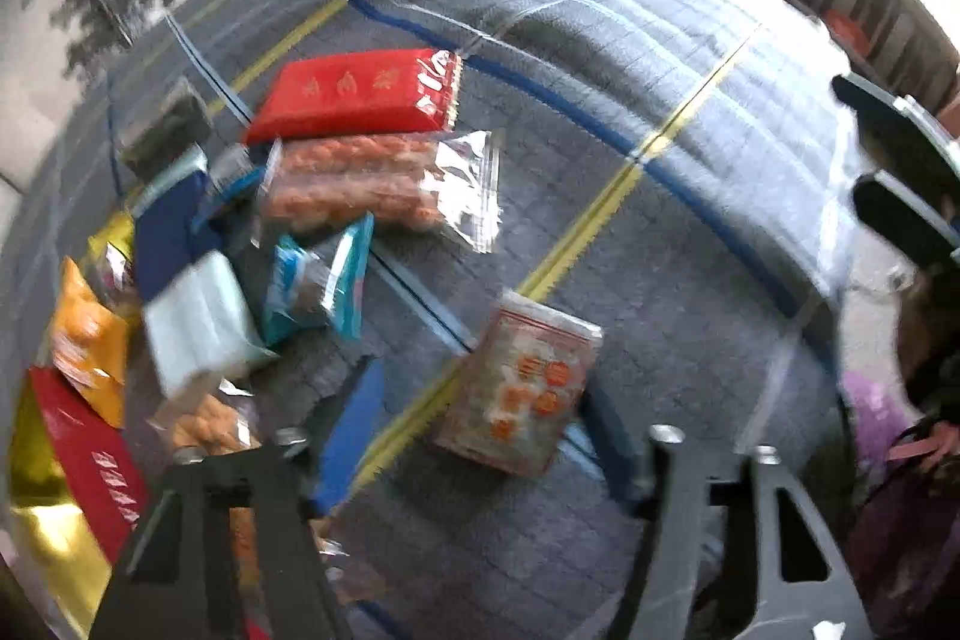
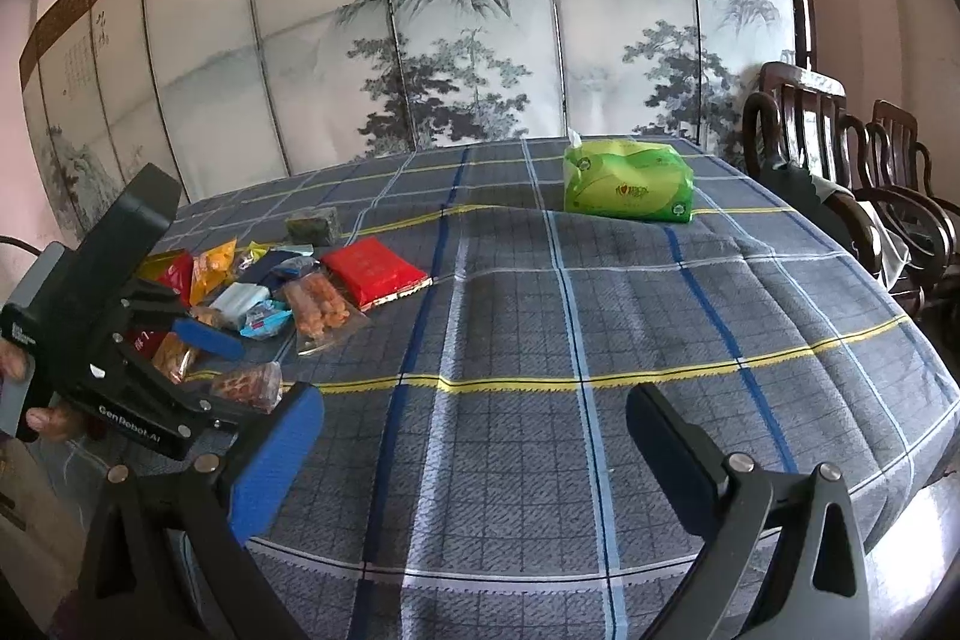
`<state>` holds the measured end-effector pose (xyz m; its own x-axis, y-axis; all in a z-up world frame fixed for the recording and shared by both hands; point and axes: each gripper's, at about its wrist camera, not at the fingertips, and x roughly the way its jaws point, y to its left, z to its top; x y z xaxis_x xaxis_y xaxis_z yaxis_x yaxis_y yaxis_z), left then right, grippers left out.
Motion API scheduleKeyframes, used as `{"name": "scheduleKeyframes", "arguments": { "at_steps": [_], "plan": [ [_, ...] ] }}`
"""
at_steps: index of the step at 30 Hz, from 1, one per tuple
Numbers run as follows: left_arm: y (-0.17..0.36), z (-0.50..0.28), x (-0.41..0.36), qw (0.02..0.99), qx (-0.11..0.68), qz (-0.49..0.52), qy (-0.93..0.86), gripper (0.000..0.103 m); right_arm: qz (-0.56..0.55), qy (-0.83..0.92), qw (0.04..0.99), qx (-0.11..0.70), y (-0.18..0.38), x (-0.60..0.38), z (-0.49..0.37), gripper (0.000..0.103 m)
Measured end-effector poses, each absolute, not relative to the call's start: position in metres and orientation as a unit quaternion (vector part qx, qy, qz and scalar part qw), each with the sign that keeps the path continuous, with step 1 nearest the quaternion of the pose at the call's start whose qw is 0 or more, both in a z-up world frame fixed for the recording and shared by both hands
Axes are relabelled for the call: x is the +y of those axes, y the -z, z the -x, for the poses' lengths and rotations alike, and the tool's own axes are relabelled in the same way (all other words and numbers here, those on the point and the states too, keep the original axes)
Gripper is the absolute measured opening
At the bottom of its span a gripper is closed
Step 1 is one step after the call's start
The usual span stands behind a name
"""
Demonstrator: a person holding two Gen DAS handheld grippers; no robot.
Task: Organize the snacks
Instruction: 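Reach the left gripper toward the red-and-white printed cake box and grasp it, then carry the cake box with the left gripper over the gold tray and release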
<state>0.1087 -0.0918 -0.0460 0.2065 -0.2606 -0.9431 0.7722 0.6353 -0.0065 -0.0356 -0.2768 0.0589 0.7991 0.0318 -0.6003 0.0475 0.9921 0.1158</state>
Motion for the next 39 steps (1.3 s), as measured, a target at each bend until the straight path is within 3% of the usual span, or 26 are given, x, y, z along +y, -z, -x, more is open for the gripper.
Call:
{"name": "scheduleKeyframes", "arguments": {
  "at_steps": [3,6,18,34,39],
  "plan": [
    [0.045,-0.104,-0.091,0.747,0.518,-0.237,0.343,0.032,-0.064,0.004,0.945,0.319,-0.057,-0.277,0.035,0.103],
    [0.045,-0.097,-0.092,0.760,0.507,-0.235,0.333,0.027,-0.070,0.001,0.943,0.324,-0.055,-0.277,0.035,0.103],
    [0.025,-0.051,-0.085,0.817,0.503,-0.178,0.220,0.026,-0.084,-0.001,0.940,0.330,-0.052,-0.276,0.036,0.103],
    [0.021,-0.046,-0.071,0.838,0.505,-0.145,0.147,0.026,-0.114,-0.001,0.915,0.386,-0.016,-0.264,0.036,0.103],
    [0.022,-0.045,-0.068,0.842,0.504,-0.140,0.135,0.026,-0.071,0.010,0.919,0.387,-0.011,-0.248,0.041,0.103]
  ]
}}
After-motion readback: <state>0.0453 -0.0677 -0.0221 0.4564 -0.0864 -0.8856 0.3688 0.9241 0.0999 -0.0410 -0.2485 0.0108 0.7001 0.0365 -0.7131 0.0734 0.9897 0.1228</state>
